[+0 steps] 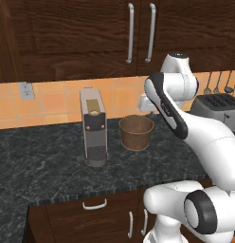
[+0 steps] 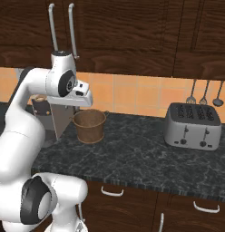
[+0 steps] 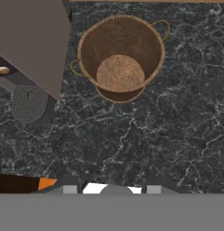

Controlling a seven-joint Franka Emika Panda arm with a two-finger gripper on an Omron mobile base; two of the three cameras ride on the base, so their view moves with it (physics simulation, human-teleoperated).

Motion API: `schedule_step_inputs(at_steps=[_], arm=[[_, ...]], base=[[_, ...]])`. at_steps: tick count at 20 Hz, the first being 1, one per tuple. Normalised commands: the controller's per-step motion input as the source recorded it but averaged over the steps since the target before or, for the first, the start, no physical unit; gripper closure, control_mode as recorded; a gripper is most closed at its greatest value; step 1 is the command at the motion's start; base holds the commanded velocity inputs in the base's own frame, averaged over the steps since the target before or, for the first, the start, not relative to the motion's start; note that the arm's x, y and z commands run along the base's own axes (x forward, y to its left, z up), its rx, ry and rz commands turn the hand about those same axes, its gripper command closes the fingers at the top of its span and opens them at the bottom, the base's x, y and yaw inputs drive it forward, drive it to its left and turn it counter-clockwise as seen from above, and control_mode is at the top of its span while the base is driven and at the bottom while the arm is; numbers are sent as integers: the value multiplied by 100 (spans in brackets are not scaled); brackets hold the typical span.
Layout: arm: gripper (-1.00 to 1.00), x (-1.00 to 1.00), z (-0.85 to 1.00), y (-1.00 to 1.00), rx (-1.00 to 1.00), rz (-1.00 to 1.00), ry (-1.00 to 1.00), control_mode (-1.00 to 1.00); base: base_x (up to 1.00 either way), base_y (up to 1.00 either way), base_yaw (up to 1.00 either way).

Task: Open the cabinet, pick up the bread from the cabinet and place it in the basket. Then move the basket to the dining counter.

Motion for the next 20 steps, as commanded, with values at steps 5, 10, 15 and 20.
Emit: schedule_step_inputs(at_steps=[5, 10, 15, 20], arm=[[-100, -12, 15, -8, -10, -4, -13, -100], [-100, -40, 94, 0, -7, 0, -36, -100], [-100, -4, 100, 0, 3, 0, -26, -100], [-100, 8, 95, 38, 23, -1, -36, -100]], base=[[0, 0, 0], [0, 0, 0], [0, 0, 0], [0, 0, 0]])
